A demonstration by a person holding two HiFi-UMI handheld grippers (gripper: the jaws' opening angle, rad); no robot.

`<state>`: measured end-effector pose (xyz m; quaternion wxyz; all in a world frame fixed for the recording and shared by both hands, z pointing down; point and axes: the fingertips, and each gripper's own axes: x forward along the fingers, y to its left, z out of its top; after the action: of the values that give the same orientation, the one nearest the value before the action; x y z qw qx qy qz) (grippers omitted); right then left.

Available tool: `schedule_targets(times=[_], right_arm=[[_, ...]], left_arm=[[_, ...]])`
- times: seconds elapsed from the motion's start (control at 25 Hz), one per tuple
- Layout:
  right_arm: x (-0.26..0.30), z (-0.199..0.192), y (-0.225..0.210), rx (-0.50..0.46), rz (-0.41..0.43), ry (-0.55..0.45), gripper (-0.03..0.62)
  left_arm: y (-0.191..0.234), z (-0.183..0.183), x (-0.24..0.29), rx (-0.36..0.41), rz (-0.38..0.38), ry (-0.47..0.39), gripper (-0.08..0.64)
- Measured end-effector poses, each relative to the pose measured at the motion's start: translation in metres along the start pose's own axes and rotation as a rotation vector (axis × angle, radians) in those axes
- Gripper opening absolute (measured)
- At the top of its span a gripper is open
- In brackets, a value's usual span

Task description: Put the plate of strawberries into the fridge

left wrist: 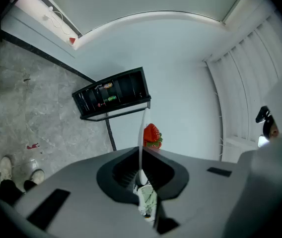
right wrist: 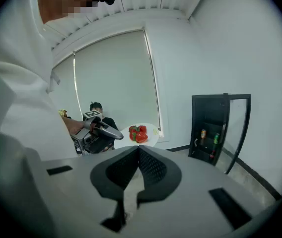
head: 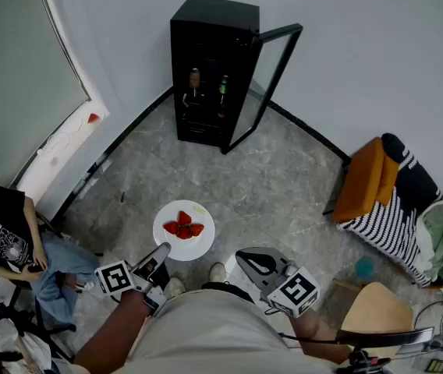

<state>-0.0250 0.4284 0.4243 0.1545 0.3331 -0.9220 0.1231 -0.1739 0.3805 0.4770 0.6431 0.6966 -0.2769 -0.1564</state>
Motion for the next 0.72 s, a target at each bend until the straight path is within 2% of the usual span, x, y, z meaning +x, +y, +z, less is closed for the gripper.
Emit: schedule_targets(times=[0.08,0.24,0.4,0.48,0.6,0.72], right_arm=[[-0.01,0.0,0.0,-0.005,-0.007,-0.005,0.017],[-0.025,0.001,-0.006,0.011,-0.019,-0.001,0.017],[-0.034,-0.001,-0.007,0.03,-0.016,-0.044,0.018],[-0.033,-0.001,-0.006,0.03,-0.014,-0.058,0.02],[-0.027,-0.007,-0.053,0.034,-0.01,-0.059,0.023],[-0.016,-0.009,-0.109,0.038,-0.015,-0.059,0.053]], left_arm=[[-0.001,0.0,0.001,0.076,0.015,0.015,0.021],[-0.017,-0.007,0.013,0.0,-0.02,-0.001,0.021],[-0.01,-0.005,0.018,0.039,-0.006,-0.002,0.021],[-0.009,-0.002,0.024,0.025,-0.012,0.0,0.021],[-0.002,0.015,0.075,0.044,0.018,0.004,0.021],[0.001,0.039,0.134,0.005,0.01,-0.013,0.021]])
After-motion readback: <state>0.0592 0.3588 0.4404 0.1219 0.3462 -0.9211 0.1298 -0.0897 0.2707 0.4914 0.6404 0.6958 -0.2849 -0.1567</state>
